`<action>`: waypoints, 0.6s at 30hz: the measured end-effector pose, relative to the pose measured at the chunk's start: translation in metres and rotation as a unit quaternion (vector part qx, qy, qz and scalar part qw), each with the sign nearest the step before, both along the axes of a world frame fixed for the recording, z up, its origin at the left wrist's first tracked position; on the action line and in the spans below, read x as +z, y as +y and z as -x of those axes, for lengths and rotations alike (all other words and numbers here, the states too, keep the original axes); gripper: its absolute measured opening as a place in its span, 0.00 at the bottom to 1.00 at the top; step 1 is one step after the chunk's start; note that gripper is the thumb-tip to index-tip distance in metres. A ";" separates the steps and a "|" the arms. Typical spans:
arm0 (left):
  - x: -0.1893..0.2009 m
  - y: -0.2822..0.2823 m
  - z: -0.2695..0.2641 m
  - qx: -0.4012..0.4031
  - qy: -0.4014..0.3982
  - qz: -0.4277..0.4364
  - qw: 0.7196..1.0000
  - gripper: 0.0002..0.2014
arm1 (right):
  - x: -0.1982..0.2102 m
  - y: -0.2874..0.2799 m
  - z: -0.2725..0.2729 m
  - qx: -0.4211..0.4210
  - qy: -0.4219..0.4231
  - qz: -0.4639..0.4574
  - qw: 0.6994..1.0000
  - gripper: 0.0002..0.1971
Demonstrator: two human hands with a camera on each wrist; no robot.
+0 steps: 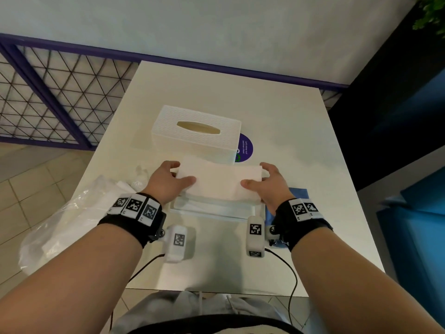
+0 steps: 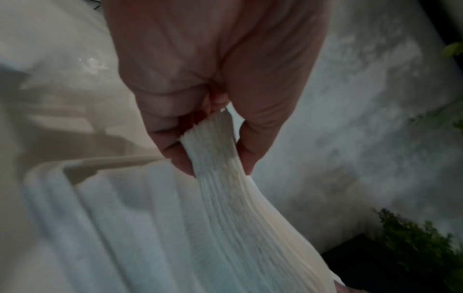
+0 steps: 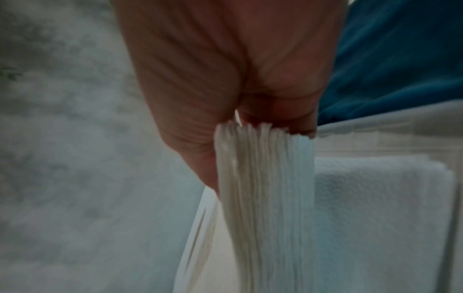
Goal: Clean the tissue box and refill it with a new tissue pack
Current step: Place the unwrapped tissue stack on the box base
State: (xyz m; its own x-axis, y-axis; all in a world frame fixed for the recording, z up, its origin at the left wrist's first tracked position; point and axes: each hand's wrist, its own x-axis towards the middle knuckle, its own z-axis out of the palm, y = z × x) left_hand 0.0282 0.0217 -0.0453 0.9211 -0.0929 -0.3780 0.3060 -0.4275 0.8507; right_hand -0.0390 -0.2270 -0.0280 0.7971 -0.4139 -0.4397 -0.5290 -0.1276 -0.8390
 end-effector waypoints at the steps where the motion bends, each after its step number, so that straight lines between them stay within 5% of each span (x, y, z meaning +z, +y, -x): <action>1: -0.003 0.000 0.002 -0.008 0.009 -0.011 1.000 0.35 | -0.004 0.000 0.001 0.000 0.015 0.008 1.000 0.47; 11: -0.002 -0.003 0.013 -0.068 0.019 -0.123 0.990 0.33 | -0.015 0.003 0.001 0.057 0.089 0.102 0.989 0.46; 14: 0.005 -0.002 0.018 -0.107 -0.037 -0.211 0.971 0.35 | -0.003 0.007 0.001 0.078 0.083 0.170 0.979 0.46; 18: 0.026 0.014 0.030 -0.086 -0.170 -0.198 0.962 0.28 | 0.027 0.034 -0.008 0.099 -0.017 0.286 0.953 0.33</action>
